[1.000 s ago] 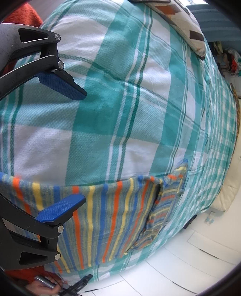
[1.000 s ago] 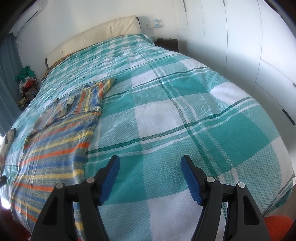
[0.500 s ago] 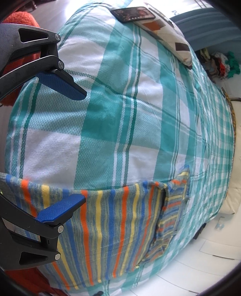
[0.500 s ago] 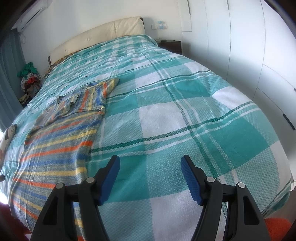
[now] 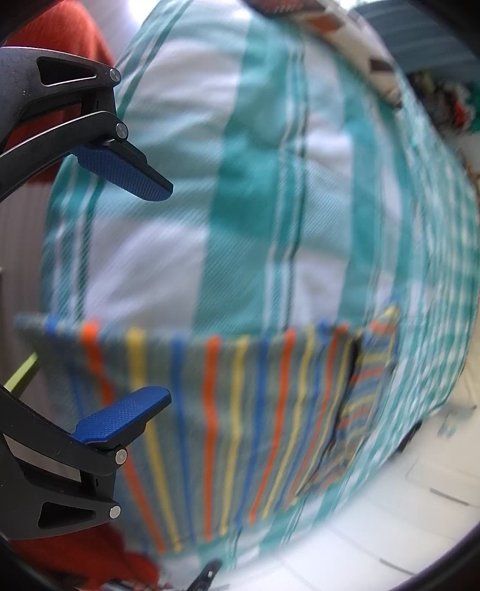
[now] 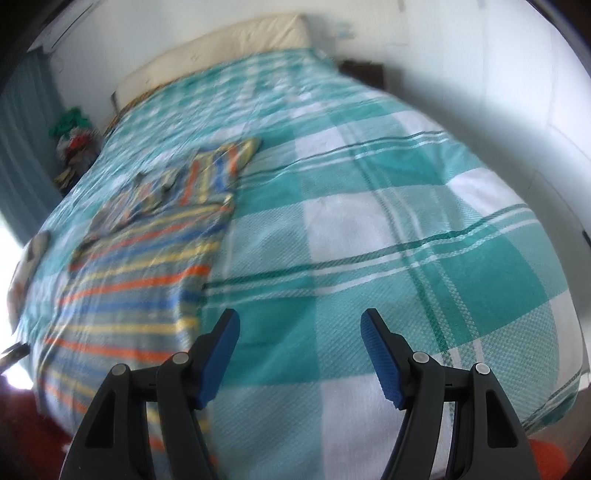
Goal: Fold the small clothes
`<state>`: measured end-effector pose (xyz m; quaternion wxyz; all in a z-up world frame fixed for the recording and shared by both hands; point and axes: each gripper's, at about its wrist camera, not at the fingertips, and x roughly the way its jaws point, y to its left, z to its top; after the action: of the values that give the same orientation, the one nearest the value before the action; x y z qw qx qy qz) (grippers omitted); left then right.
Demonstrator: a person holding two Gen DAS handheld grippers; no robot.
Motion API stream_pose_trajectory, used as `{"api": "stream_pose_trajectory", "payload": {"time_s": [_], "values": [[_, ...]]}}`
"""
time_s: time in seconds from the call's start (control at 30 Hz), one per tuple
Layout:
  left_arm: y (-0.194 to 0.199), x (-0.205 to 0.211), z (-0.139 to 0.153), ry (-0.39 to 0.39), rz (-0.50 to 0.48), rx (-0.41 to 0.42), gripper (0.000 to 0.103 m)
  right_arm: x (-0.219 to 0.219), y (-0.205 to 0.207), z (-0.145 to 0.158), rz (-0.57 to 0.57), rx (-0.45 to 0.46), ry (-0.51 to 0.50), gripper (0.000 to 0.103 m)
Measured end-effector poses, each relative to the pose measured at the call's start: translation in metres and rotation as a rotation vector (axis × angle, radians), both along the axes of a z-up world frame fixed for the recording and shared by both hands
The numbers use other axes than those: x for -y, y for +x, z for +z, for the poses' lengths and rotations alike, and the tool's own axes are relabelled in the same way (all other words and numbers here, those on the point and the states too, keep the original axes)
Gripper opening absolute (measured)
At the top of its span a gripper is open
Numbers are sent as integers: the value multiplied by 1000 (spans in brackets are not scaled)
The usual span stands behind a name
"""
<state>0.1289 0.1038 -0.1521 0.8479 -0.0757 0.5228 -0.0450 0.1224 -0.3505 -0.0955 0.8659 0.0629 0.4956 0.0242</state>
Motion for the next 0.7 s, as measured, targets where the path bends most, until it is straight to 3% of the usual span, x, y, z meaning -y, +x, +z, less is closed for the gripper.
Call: {"api": "stream_pose_trajectory", "payload": {"time_s": [0.03, 0.13, 0.23, 0.3, 0.33, 0.37, 0.4, 0.43, 0.47, 0.53, 0.63, 0.7], "values": [[-4, 5, -5, -27, -23, -23, 98, -3, -3, 3, 47, -44, -1, 68], [-12, 26, -23, -51, -100, -113, 77, -16, -19, -2, 167, -246, 65, 68], [-15, 46, -26, 42, -157, -126, 77, -29, -35, -18, 196, -349, 184, 67], [-16, 52, -27, 71, -166, -147, 74, -36, -36, -34, 182, -391, 208, 67], [-17, 55, -29, 84, -172, -164, 67, -41, -34, -43, 179, -411, 205, 65], [-18, 58, -31, 99, -181, -184, 47, -46, -33, -51, 190, -434, 195, 53], [-19, 60, -34, 109, -193, -206, 30, -54, -32, -58, 221, -476, 180, 29], [-19, 61, -36, 100, -201, -226, 5, -62, -33, -65, 257, -532, 162, 12], [-20, 59, -35, 67, -199, -237, 3, -64, -34, -65, 266, -544, 164, 6], [-18, 50, -29, -9, -173, -244, 3, -61, -31, -54, 255, -531, 207, 6], [-4, 24, -10, -240, -77, -241, 3, -40, -17, -25, 155, -436, 417, 6], [16, 12, 2, -340, -40, -212, 3, -32, 1, -11, 114, -366, 511, 6]]}}
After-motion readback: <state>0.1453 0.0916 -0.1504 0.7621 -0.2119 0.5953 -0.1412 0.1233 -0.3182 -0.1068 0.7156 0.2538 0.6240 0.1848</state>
